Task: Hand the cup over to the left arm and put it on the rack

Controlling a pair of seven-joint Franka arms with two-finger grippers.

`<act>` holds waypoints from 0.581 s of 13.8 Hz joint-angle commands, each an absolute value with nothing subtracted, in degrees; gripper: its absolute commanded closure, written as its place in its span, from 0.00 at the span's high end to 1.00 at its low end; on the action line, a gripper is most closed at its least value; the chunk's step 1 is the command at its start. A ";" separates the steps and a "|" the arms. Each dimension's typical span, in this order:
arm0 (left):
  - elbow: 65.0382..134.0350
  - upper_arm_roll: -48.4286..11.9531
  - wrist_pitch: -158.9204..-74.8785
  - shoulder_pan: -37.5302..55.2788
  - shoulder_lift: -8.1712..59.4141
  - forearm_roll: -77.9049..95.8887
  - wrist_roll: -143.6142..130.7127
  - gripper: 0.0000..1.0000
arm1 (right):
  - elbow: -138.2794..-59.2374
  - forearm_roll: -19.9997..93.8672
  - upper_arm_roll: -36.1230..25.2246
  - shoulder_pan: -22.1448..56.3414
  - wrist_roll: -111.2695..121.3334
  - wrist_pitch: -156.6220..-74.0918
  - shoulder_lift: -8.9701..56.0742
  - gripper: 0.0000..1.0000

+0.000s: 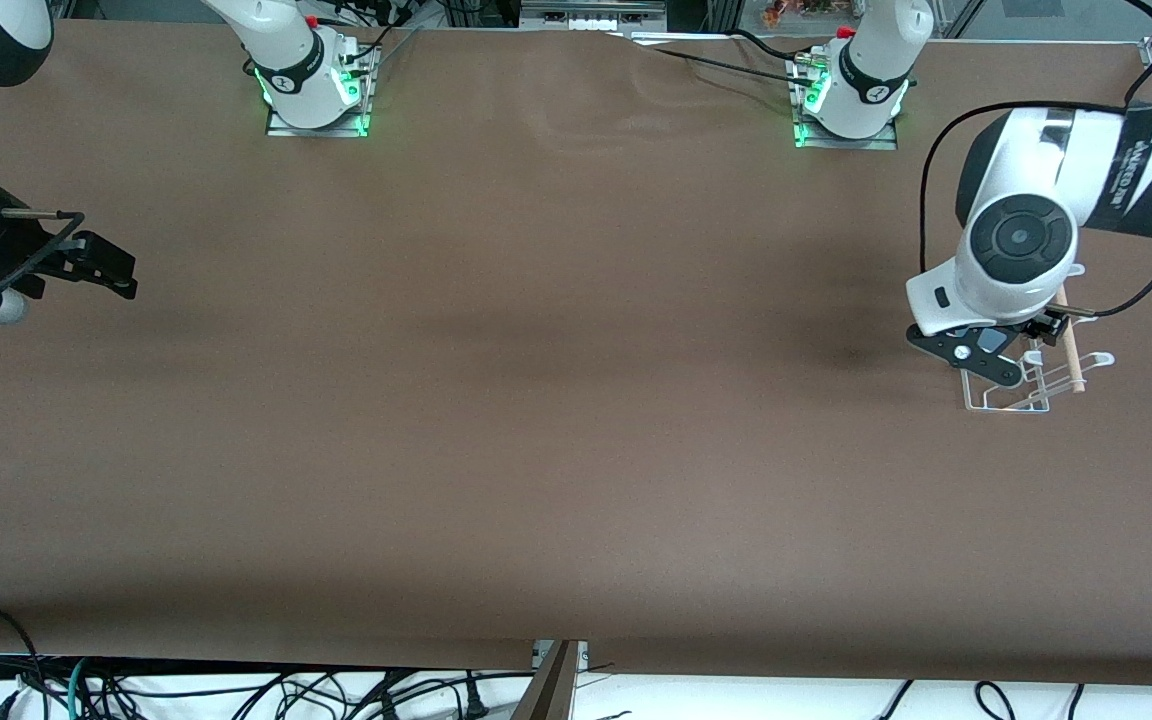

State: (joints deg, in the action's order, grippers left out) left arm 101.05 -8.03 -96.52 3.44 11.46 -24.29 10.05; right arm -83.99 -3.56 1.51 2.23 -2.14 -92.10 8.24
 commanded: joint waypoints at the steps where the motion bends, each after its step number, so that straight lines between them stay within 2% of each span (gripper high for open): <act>1: 95.82 -7.65 -96.15 3.96 11.60 -15.51 1.09 1.00 | -83.76 -3.87 2.37 1.23 -1.41 -91.67 8.26 1.00; 4: 92.74 -3.97 -96.15 6.84 10.46 -6.45 -7.54 1.00 | -83.76 -3.87 2.37 1.32 -1.32 -91.93 8.26 1.00; 8: 92.46 2.44 -95.98 10.27 5.81 1.84 -7.47 1.00 | -83.76 -3.96 2.29 1.23 -1.32 -91.93 8.35 1.00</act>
